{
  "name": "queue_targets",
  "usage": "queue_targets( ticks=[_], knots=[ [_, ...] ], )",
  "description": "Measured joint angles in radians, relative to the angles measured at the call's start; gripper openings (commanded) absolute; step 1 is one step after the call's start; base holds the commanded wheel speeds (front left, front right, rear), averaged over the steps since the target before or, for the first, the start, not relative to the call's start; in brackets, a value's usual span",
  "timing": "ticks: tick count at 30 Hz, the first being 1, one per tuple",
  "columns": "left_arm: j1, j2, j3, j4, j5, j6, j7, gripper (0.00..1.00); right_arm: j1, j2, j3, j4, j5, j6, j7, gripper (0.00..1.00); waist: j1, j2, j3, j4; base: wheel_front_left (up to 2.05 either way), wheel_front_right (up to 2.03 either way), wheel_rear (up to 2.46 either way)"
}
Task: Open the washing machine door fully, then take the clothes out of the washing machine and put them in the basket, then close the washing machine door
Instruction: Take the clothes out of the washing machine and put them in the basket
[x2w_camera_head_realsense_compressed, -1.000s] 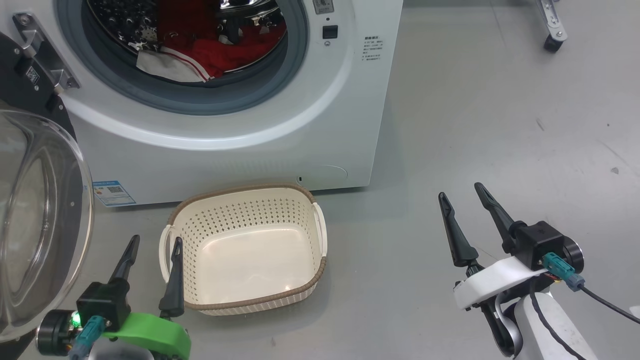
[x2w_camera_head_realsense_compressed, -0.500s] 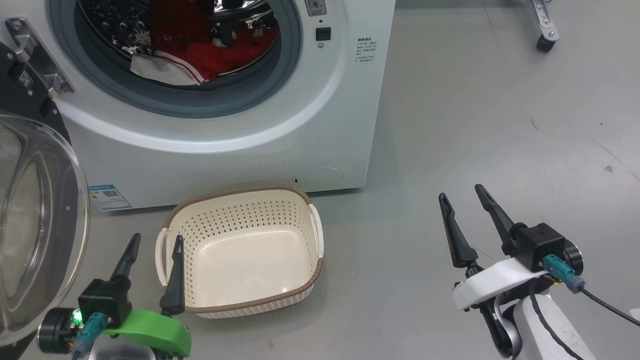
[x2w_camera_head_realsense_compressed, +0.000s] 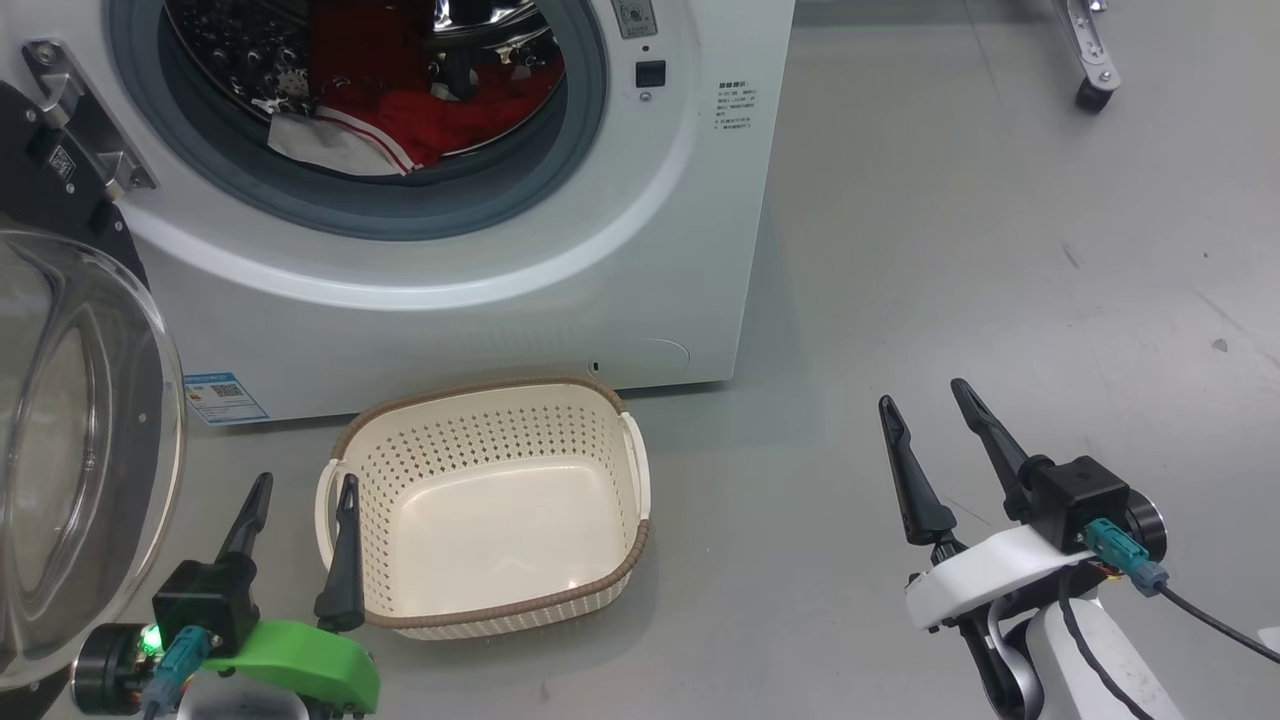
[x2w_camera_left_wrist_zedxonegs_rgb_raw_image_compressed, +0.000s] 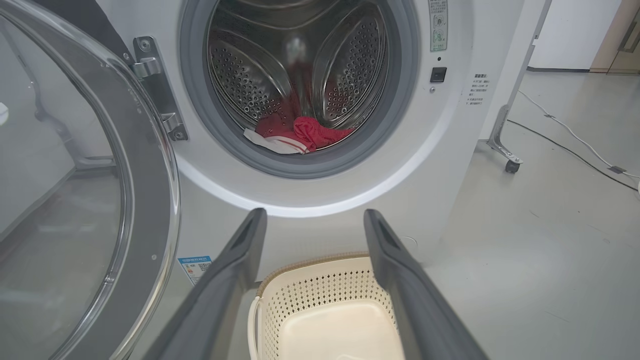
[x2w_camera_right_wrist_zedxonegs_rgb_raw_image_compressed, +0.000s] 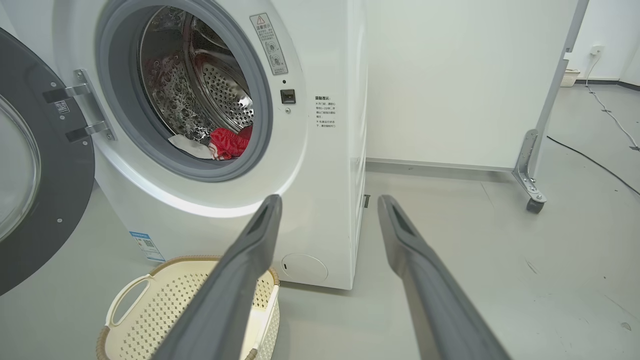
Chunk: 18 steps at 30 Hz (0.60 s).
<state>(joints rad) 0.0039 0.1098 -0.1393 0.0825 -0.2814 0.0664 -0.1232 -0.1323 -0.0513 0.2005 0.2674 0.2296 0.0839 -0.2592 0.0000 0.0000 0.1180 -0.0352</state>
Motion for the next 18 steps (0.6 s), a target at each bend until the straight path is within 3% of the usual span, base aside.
queue_targets(
  ticks=[18],
  knots=[
    [0.0, -0.005, 0.005, 0.003, 0.0, 0.009, -0.001, 1.0, 0.001, 0.002, 0.002, -0.002, 0.001, -0.005, 0.0, 1.0, 0.0, 0.0, -0.015, 0.003, 0.06, -0.06, 0.0]
  ],
)
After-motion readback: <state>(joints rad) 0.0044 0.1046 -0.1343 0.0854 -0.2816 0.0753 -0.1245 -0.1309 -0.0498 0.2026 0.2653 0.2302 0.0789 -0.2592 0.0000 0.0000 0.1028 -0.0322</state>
